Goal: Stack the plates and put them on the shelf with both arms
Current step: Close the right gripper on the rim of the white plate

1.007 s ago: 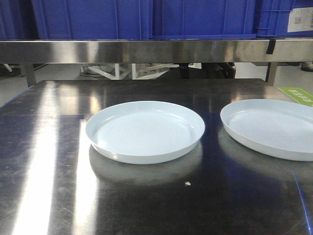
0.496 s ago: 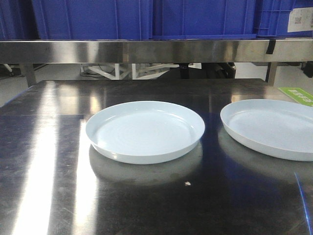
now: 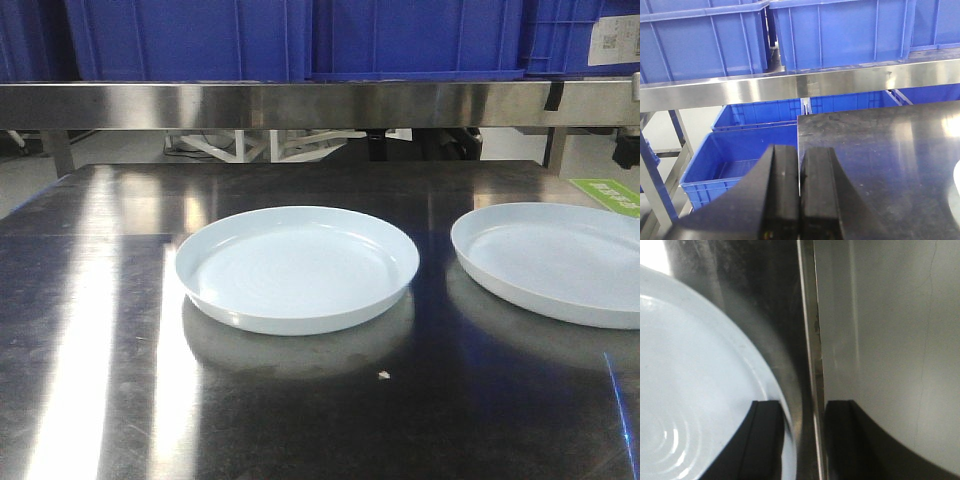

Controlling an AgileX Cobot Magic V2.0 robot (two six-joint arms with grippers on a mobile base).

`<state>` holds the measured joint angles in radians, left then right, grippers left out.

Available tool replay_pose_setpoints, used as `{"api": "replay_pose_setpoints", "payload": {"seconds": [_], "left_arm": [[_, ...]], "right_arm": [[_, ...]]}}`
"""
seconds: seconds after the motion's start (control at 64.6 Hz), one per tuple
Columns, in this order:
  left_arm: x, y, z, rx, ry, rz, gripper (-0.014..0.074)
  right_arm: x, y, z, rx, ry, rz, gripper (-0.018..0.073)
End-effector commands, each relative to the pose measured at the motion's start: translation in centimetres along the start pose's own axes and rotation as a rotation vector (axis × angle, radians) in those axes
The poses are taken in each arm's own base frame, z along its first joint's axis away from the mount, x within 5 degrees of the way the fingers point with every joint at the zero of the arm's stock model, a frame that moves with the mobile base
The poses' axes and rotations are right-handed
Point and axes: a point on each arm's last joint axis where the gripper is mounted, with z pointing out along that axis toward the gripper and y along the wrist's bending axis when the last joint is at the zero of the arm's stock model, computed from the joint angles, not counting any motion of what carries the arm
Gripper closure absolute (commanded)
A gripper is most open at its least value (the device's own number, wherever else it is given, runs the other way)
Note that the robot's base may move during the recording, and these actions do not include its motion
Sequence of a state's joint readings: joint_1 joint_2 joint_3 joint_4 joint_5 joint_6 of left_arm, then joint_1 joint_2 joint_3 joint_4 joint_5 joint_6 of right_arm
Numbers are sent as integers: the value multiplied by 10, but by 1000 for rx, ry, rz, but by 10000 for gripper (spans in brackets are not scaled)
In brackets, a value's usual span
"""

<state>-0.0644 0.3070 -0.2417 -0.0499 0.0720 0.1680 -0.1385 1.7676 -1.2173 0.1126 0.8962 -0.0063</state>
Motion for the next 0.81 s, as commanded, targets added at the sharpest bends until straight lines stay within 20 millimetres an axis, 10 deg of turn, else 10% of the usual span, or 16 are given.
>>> {"api": "replay_pose_setpoints", "payload": {"seconds": [0.0, 0.79], "left_arm": [[-17, 3, -1, -20, -110, -5, 516], [-17, 3, -1, -20, -110, -5, 516]], "right_arm": [[-8, 3, -23, -14, -96, -12, 241], [-8, 5, -19, -40, -81, 10, 241]]}}
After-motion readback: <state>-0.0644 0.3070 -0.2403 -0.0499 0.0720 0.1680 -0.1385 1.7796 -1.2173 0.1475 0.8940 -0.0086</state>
